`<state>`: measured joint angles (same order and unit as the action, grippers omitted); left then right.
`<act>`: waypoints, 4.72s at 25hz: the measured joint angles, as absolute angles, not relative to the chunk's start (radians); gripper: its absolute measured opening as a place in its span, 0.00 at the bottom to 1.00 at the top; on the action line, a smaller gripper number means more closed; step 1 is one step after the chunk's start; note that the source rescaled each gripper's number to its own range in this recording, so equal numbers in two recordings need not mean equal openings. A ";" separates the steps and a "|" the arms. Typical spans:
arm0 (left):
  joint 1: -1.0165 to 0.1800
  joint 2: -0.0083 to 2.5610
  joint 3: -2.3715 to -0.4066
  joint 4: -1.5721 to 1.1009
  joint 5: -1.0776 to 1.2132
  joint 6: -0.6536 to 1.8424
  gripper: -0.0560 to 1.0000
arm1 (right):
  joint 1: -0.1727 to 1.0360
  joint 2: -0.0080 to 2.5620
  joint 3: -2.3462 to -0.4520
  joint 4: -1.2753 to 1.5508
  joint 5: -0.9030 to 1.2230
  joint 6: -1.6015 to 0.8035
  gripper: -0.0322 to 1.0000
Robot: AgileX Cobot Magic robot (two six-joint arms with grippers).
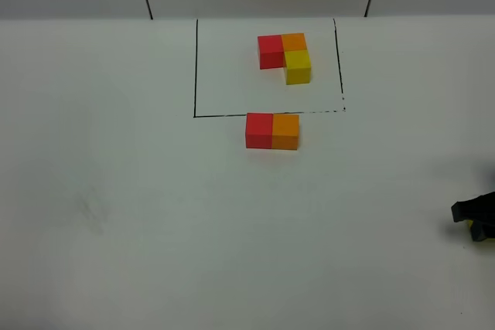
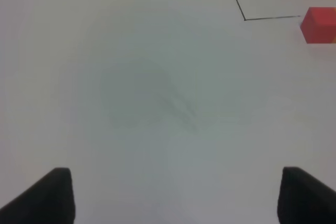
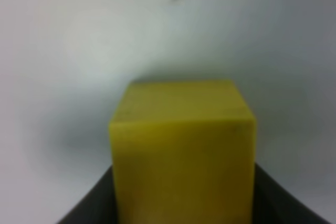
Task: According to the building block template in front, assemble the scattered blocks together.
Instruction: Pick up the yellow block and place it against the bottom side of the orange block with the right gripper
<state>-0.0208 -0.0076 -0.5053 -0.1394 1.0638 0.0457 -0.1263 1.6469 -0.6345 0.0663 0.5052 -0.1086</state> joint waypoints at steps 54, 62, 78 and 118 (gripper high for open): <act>-0.021 -0.008 -0.505 -0.139 1.064 0.047 0.70 | 0.676 2.199 -1.552 -0.246 0.897 0.869 0.03; -0.021 -0.008 -0.505 -0.139 1.064 0.047 0.70 | 0.667 2.200 -1.552 -0.260 0.888 0.872 0.03; -0.021 -0.008 -0.505 -0.139 1.064 0.045 0.70 | 0.667 2.202 -1.552 -0.263 0.880 0.848 0.03; -0.021 -0.008 -0.505 -0.139 1.064 0.046 0.70 | 0.667 2.203 -1.552 -0.286 0.872 0.876 0.03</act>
<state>-0.0208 -0.0076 -0.5053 -0.1394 1.0638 0.0460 0.6668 2.2030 -1.5522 -0.2863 0.8718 0.8762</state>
